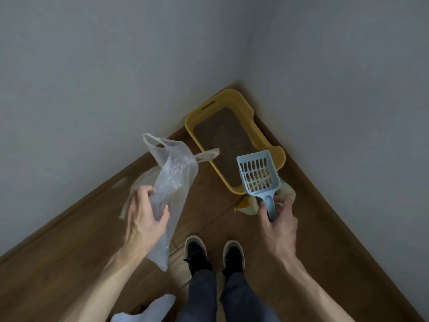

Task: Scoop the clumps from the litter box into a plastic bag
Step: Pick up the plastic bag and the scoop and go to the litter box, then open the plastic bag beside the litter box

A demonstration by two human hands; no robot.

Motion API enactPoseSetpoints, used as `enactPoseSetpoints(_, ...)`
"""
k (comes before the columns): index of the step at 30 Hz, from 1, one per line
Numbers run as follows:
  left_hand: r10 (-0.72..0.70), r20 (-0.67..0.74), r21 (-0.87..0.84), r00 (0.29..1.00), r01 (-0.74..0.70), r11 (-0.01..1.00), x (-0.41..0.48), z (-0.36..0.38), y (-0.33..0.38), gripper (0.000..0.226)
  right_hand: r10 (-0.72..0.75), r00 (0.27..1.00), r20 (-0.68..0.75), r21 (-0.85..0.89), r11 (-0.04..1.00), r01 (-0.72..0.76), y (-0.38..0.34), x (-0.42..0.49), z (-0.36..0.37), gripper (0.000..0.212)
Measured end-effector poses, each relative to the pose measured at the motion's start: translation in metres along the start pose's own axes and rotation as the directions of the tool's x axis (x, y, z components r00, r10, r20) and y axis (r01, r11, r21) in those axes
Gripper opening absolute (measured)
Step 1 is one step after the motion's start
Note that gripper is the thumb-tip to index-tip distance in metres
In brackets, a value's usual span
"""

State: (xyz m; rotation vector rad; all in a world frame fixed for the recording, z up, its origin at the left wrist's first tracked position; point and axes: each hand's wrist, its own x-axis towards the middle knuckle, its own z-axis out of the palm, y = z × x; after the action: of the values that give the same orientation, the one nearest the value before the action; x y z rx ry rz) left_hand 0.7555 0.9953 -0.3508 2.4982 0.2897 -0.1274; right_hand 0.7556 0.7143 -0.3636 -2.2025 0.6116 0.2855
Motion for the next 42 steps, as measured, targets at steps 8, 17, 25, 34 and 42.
enactPoseSetpoints(8, 0.081, -0.07, 0.115, 0.994, -0.072, 0.991, 0.031, 0.055, -0.037, 0.053, -0.045, 0.997, 0.058, 0.013, 0.999, 0.044, 0.011, 0.049, 0.043, 0.023)
enactPoseSetpoints(17, 0.24, -0.035, 0.183, 0.97, -0.229, 0.956, 0.067, 0.166, -0.082, 0.043, -0.21, 0.973, 0.096, -0.033, 0.976, 0.214, 0.046, 0.146, 0.108, 0.012)
enactPoseSetpoints(25, 0.486, -0.001, 0.254, 0.874, -0.47, 0.845, 0.096, 0.245, -0.12, 0.018, -0.253, 0.957, 0.144, 0.145, 0.962, 0.233, 0.065, 0.21, 0.174, 0.02)
enactPoseSetpoints(34, 0.669, -0.028, 0.277, 0.743, -0.637, 0.719, 0.134, 0.289, -0.143, 0.021, -0.313, 0.928, 0.203, 0.314, 0.918, 0.241, 0.06, 0.267, 0.21, 0.02)
enactPoseSetpoints(42, 0.646, -0.054, 0.265, 0.762, -0.612, 0.745, 0.15, 0.311, -0.164, 0.029, -0.298, 0.947, 0.116, 0.232, 0.936, 0.266, 0.1, 0.299, 0.231, 0.019)
